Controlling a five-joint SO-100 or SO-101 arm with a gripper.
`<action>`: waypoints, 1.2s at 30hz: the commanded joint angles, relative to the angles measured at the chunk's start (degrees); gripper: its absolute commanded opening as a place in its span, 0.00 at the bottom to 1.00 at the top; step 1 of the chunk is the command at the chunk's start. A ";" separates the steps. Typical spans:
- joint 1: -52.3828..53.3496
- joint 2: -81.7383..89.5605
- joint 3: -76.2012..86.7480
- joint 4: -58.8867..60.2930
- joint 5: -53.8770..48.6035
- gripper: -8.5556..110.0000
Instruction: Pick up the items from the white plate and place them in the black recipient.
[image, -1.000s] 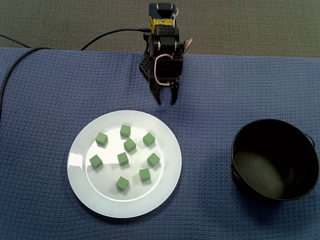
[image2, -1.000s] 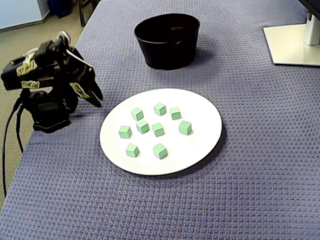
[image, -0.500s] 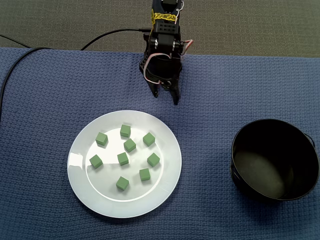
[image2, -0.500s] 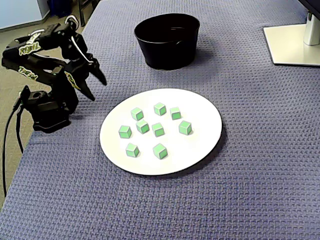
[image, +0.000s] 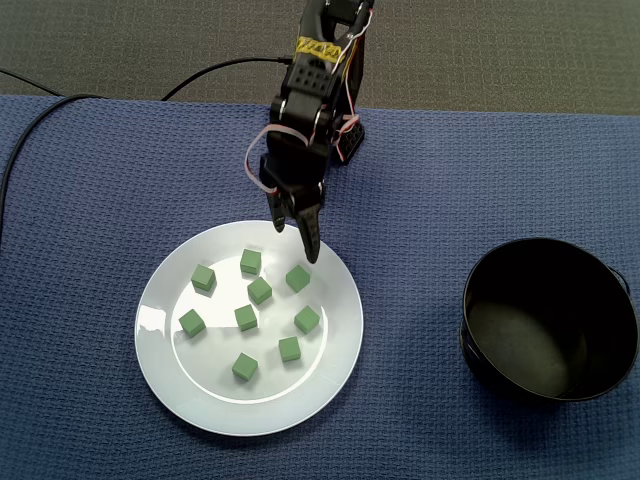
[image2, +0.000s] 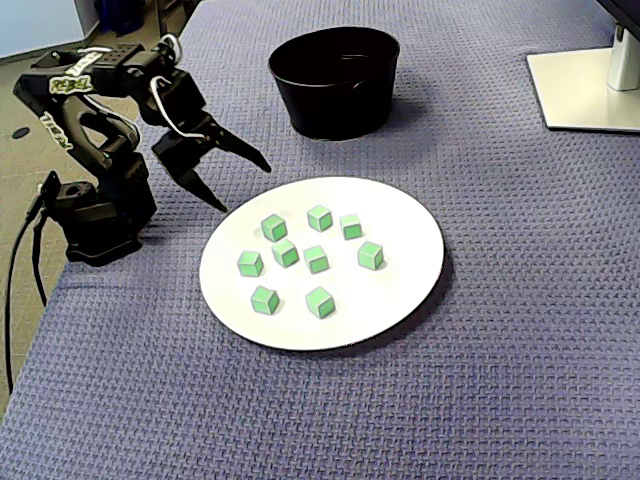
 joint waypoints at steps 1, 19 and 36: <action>-0.79 -8.17 -4.31 -3.08 -8.35 0.32; -5.01 -22.76 -5.10 -15.73 -7.21 0.30; -6.59 -25.58 -0.70 -24.26 -5.98 0.21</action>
